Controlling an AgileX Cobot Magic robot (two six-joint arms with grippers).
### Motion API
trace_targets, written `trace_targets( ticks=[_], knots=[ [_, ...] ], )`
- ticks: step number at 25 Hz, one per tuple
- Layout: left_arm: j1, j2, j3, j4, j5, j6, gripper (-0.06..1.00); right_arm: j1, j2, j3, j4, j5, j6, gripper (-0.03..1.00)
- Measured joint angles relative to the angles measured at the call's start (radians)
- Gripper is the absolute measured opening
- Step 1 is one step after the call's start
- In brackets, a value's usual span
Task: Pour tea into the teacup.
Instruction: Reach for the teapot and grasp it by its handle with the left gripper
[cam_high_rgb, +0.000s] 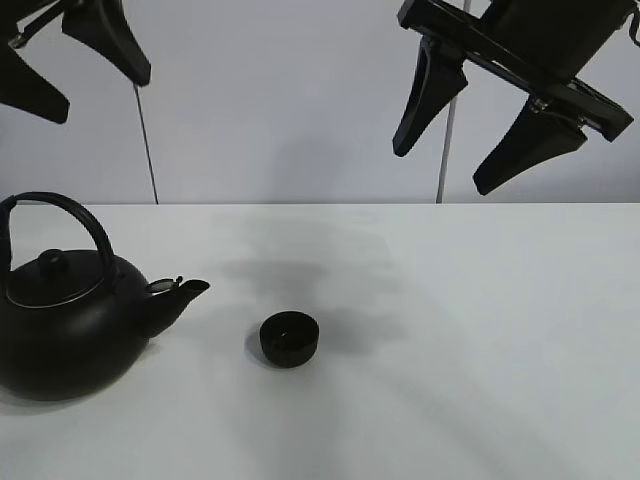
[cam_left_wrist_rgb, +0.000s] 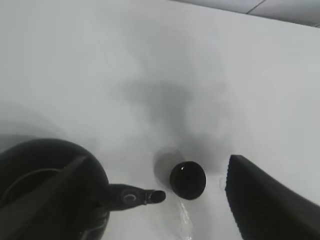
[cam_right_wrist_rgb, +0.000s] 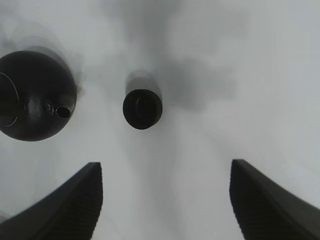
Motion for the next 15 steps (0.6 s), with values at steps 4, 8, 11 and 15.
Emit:
trace_targets(
  ticks=[4, 8, 11, 15],
  knots=[
    [0.000, -0.066, 0.001, 0.002, -0.066, 0.118, 0.53, 0.000, 0.000, 0.000, -0.001, -0.001, 0.000, 0.49],
    [0.000, -0.199, 0.067, 0.002, -0.178, 0.265, 0.53, 0.000, 0.000, 0.000, -0.001, -0.019, 0.000, 0.49],
    [0.000, -0.303, 0.180, 0.001, -0.283, 0.329, 0.53, 0.000, 0.000, 0.000, -0.001, -0.023, 0.000, 0.49],
    [0.000, -0.423, 0.383, -0.002, -0.490, 0.380, 0.53, 0.000, 0.000, 0.000, -0.001, -0.023, 0.000, 0.49]
  ],
)
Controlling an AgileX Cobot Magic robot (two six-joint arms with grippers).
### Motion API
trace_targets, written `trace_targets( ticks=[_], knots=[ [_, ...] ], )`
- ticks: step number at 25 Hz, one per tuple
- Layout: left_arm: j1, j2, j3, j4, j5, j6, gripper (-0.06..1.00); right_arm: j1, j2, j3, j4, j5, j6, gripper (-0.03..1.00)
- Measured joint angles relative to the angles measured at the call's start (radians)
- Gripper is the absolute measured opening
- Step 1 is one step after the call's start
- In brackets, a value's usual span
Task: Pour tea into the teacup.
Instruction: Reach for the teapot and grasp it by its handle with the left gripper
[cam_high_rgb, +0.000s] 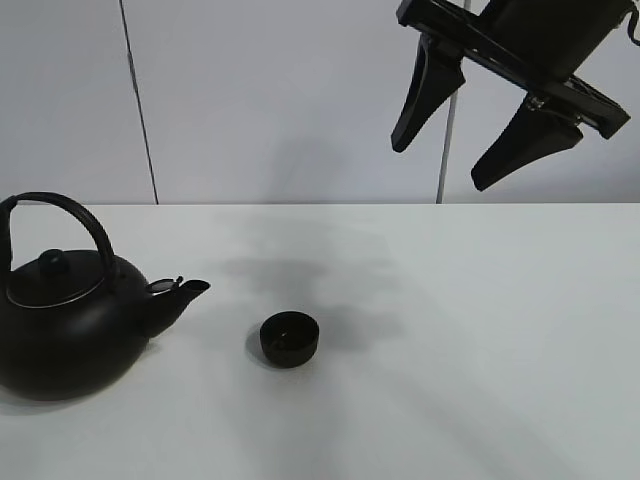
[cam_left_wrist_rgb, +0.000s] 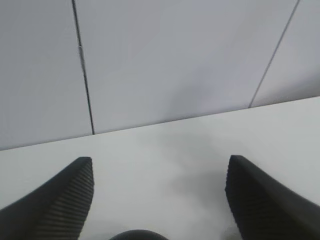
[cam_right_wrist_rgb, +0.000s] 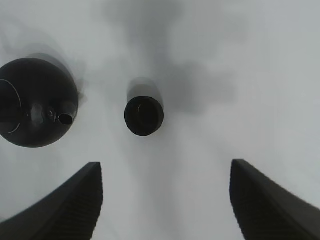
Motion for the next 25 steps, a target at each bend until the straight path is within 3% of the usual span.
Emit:
trace_targets(
  ticks=[6, 12, 19, 25],
  knots=[
    [0.000, -0.069, 0.274, -0.002, -0.271, 0.057, 0.53, 0.000, 0.000, 0.000, 0.000, 0.000, -0.004, 0.49],
    [0.000, -0.068, 0.453, 0.107, -0.514, -0.003, 0.53, 0.000, 0.000, 0.000, 0.000, -0.002, -0.024, 0.49],
    [0.000, 0.040, 0.543, 0.243, -0.696, -0.136, 0.53, 0.000, 0.000, 0.000, 0.000, -0.002, -0.024, 0.49],
    [0.000, 0.216, 0.543, 0.268, -0.868, -0.150, 0.53, 0.000, 0.000, 0.000, 0.000, -0.002, -0.024, 0.49]
  ],
)
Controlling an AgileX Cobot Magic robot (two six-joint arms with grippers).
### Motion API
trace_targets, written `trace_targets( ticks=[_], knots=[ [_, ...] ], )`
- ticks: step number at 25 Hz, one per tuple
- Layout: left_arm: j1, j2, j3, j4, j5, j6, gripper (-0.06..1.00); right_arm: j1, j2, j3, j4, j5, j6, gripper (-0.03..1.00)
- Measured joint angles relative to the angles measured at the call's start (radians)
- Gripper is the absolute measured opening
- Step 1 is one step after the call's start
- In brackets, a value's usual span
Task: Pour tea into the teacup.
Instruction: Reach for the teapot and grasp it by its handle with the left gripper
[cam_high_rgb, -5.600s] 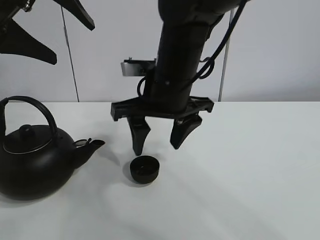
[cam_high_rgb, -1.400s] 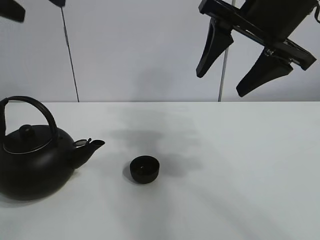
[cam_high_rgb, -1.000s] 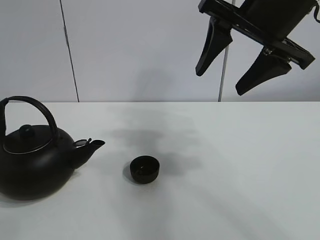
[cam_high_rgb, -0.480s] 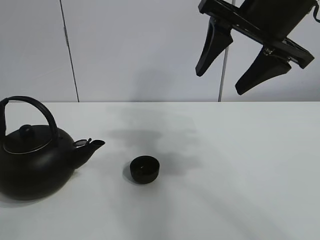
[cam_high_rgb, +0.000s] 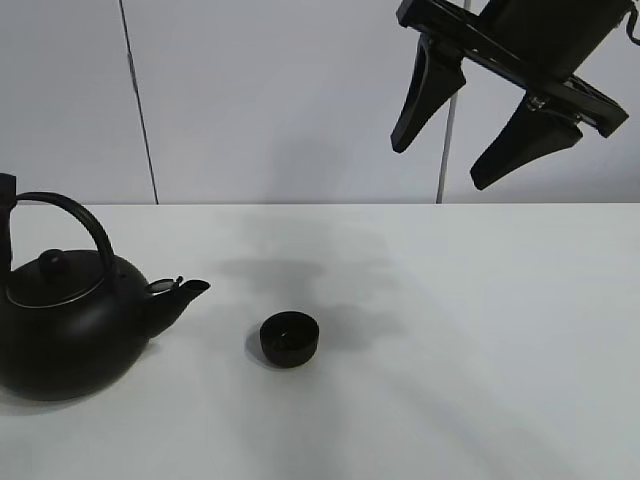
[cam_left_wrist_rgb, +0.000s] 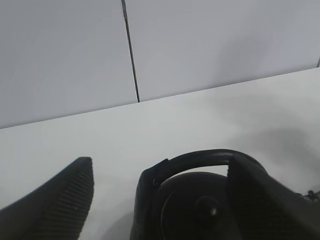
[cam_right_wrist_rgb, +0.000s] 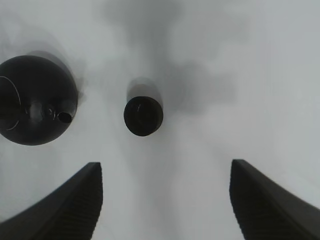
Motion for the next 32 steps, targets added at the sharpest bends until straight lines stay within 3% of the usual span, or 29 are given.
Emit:
trace_targets(
  ticks=[7, 15, 23, 29, 32],
  knots=[
    [0.000, 0.208, 0.000, -0.001, -0.172, -0.002, 0.53, 0.000, 0.000, 0.000, 0.000, 0.000, 0.000, 0.49],
    [0.000, 0.406, -0.001, -0.069, -0.399, -0.042, 0.53, 0.000, 0.000, 0.000, 0.000, -0.003, 0.000, 0.49],
    [0.000, 0.515, -0.020, -0.078, -0.426, -0.097, 0.50, 0.000, 0.000, 0.000, 0.001, -0.027, 0.000, 0.49],
    [0.000, 0.516, -0.051, -0.078, -0.429, -0.104, 0.36, 0.000, 0.000, 0.000, 0.001, -0.030, 0.000, 0.49],
    [0.000, 0.516, -0.056, -0.065, -0.429, -0.105, 0.14, 0.000, 0.000, 0.000, 0.001, -0.030, 0.000, 0.49]
  ],
)
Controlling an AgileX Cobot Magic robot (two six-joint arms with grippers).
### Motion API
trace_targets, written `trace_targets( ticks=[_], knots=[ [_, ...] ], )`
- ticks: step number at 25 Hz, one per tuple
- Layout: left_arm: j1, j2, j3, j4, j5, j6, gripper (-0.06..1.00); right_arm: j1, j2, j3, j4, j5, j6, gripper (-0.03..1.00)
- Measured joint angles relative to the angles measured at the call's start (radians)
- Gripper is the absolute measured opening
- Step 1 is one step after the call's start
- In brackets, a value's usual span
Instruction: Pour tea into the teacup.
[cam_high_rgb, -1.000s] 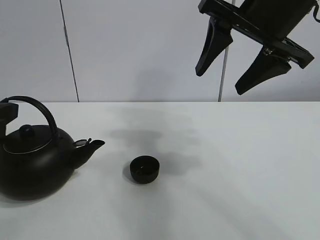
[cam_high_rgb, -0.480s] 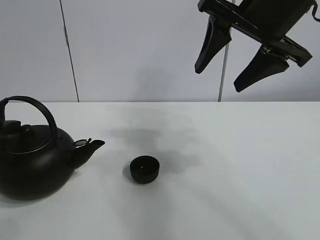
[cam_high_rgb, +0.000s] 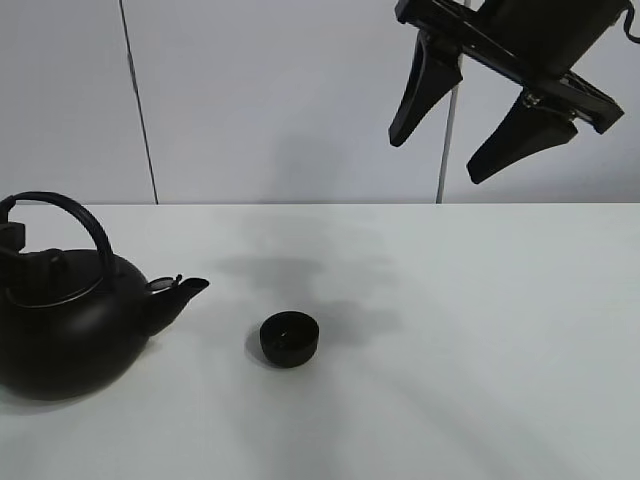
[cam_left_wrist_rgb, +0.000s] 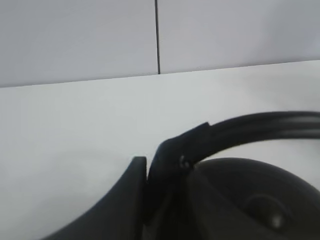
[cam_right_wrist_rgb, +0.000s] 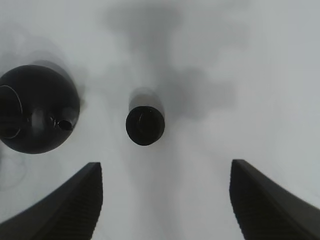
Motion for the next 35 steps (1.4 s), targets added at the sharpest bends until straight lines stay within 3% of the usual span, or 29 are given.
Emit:
trace_targets(
  ticks=[8, 12, 17, 23, 27, 35],
  knots=[
    [0.001, -0.027, 0.000, 0.045, 0.035, 0.015, 0.13, 0.000, 0.000, 0.000, 0.000, -0.004, 0.000, 0.49],
    [0.001, -0.136, 0.010, 0.103, 0.129, 0.016, 0.13, 0.000, 0.000, 0.000, 0.001, -0.005, 0.000, 0.49],
    [0.001, -0.330, 0.013, 0.150, 0.144, 0.047, 0.12, 0.000, 0.000, 0.000, 0.004, -0.008, 0.000, 0.49],
    [-0.005, -0.424, -0.062, 0.153, 0.348, 0.050, 0.11, 0.000, 0.000, 0.000, 0.012, -0.011, -0.001, 0.49],
    [-0.051, -0.422, -0.118, 0.134, 0.458, 0.051, 0.11, 0.000, 0.000, 0.000, 0.012, -0.013, -0.001, 0.49],
    [-0.120, -0.314, -0.187, 0.046, 0.447, 0.057, 0.11, 0.000, 0.000, 0.000, 0.015, -0.013, -0.002, 0.49]
  ],
)
